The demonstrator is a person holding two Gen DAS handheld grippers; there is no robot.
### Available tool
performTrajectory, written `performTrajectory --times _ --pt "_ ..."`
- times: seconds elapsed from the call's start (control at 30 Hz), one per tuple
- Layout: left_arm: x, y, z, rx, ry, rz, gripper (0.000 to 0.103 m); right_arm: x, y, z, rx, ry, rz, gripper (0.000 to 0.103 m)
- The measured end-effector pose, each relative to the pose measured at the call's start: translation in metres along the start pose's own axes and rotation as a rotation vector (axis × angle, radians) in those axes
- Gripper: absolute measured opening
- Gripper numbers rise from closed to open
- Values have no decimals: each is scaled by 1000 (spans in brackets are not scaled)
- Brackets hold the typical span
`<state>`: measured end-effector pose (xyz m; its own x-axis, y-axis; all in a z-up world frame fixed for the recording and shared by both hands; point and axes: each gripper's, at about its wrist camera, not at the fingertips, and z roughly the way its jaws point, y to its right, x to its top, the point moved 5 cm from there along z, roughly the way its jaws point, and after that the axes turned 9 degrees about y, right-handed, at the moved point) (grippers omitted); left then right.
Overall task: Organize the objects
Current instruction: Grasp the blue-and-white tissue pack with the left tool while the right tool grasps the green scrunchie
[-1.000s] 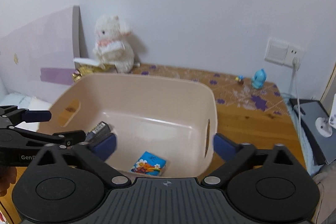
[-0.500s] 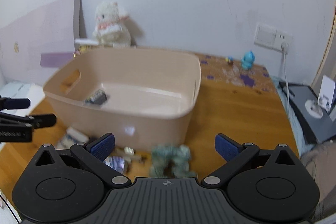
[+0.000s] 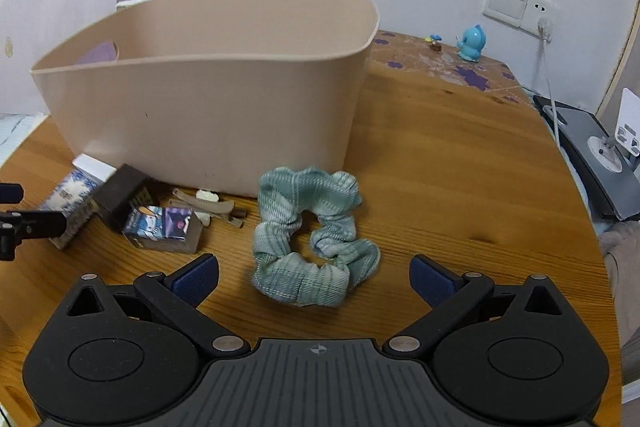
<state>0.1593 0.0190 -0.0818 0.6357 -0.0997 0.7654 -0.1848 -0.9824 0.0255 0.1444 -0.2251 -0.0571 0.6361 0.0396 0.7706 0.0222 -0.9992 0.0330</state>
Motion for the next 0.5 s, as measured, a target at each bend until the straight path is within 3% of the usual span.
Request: performTrajectory --times 0.17,0.27,0.37,0.5 --pt "-10 3 14 -9 -44 2 90 -5 0 15 2 -9 31 101" --pt "-12 5 16 -9 -41 12 89 -7 -1 19 17 -17 43 94" --pt "-12 6 14 -8 -31 31 75 -9 -2 20 7 -10 27 86" --pt "-11 8 12 -7 -19 44 54 -7 -3 17 8 3 39 61"
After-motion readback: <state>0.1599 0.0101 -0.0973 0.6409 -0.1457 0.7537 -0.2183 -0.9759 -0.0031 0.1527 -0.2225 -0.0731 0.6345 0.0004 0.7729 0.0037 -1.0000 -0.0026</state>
